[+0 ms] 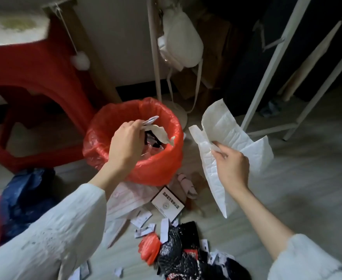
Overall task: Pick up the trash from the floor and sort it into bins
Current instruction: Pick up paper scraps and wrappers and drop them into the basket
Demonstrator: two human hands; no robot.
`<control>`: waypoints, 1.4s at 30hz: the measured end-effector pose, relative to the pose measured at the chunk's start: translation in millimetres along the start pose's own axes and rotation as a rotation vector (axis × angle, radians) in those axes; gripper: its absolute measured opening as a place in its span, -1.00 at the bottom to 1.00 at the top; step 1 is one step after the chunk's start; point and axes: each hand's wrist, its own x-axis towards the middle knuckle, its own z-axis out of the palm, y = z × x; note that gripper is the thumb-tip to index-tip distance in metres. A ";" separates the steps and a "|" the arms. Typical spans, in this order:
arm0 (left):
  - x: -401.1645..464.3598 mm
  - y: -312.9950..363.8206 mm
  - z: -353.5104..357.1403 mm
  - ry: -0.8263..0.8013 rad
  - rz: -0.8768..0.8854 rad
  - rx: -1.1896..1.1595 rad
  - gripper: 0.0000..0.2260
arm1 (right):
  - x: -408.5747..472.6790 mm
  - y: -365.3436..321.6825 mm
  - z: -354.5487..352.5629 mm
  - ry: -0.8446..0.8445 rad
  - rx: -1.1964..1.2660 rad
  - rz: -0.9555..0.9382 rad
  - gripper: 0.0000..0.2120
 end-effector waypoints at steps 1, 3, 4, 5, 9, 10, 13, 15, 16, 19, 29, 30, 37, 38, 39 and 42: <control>6.9 -9.9 -0.2 0.023 -0.080 0.019 -0.74 | 2.3 -7.5 1.4 -0.003 0.018 -0.012 -0.75; 15.4 -27.0 1.3 -0.048 -0.192 0.038 -0.66 | 5.0 -23.2 6.2 -0.015 0.057 -0.028 -0.74; 15.8 -31.1 3.5 -0.158 -0.228 0.005 -0.56 | 5.4 -29.7 8.3 -0.022 0.065 -0.033 -0.74; 14.6 -32.7 6.0 -0.293 -0.246 -0.055 -0.42 | 5.5 -35.4 10.3 -0.029 0.068 -0.038 -0.74; 3.3 -28.7 2.4 -0.553 -0.234 -0.224 -0.24 | 3.9 -57.6 13.0 -0.050 0.120 -0.046 -0.74; 2.2 -25.8 -2.6 -0.545 -0.221 -0.220 -0.27 | 3.0 -63.5 10.9 -0.052 0.146 -0.046 -0.74; 2.8 -11.1 -28.8 -0.509 -0.138 -0.204 -0.38 | -1.1 -83.8 -1.8 -0.041 0.222 -0.040 -0.75; 1.5 6.8 -54.0 -0.503 -0.097 -0.284 -0.48 | -6.6 -98.4 -14.1 -0.026 0.295 -0.014 -0.78; -1.1 18.4 -68.4 -0.515 -0.110 -0.375 -0.51 | -10.4 -105.5 -21.1 -0.024 0.336 -0.001 -0.80; -15.1 57.5 -109.1 -0.643 -0.150 -0.660 -0.44 | -24.6 -127.1 -41.5 -0.027 0.486 0.038 -0.87; -85.2 104.6 -139.3 -0.578 -0.039 -0.664 -0.32 | -73.7 -164.6 -79.2 -0.271 1.217 0.491 -0.85; -87.1 99.4 -141.0 -0.518 -0.055 -0.607 -0.39 | -74.5 -164.9 -80.8 -0.344 1.295 0.521 -0.79; -97.9 56.7 -169.3 -0.271 -0.366 -0.909 -0.51 | -76.3 -146.6 -82.6 -0.149 0.614 0.226 -0.64; -98.1 53.6 -175.7 -0.260 -0.396 -1.005 -0.51 | -77.0 -142.6 -82.1 -0.106 0.398 0.153 -0.57; -97.9 50.9 -180.5 -0.254 -0.411 -1.085 -0.51 | -78.1 -140.2 -82.0 -0.096 0.261 0.111 -0.46; -99.5 42.8 -189.1 -0.261 -0.423 -1.240 -0.50 | -76.0 -137.1 -82.6 -0.204 0.312 0.143 -0.19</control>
